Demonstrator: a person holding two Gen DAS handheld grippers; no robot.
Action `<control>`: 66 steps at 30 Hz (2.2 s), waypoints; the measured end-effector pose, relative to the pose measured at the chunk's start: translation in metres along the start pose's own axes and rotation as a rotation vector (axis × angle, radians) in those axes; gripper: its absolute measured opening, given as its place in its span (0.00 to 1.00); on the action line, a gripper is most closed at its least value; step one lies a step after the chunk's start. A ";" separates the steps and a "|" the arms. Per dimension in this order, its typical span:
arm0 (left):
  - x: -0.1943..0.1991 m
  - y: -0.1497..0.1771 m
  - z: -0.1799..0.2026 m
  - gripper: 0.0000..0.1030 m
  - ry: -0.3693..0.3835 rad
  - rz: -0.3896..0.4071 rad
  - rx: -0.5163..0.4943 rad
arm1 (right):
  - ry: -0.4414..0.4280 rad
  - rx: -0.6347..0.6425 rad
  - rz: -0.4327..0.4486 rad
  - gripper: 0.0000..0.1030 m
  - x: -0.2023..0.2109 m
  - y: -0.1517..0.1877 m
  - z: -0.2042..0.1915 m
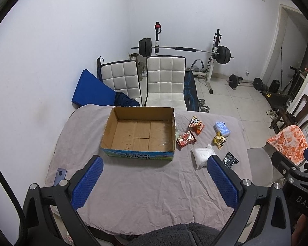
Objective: Organize snacks
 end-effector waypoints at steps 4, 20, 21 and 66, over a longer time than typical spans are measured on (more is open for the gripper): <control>-0.001 0.003 -0.003 1.00 0.003 0.004 0.007 | 0.000 0.002 0.006 1.00 0.001 0.000 -0.001; 0.001 0.006 -0.007 1.00 0.001 0.017 0.014 | 0.011 -0.007 0.035 1.00 0.012 0.003 0.003; 0.001 0.005 -0.007 1.00 0.001 0.018 0.014 | 0.010 -0.008 0.036 1.00 0.012 0.003 0.003; -0.247 -0.065 0.105 0.96 0.096 -0.268 -0.195 | -0.006 -0.347 -0.455 1.00 -0.315 -0.011 0.159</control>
Point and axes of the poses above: each gripper's, at about its wrist camera, not at the fingertips, and x roughly against the way its jaws point, z to its right, y to its underside, the point moved 9 cm from there along -x, roughly the way its jaws point, and after that the axes turned 9 degrees about -z, right-handed, at the moved point
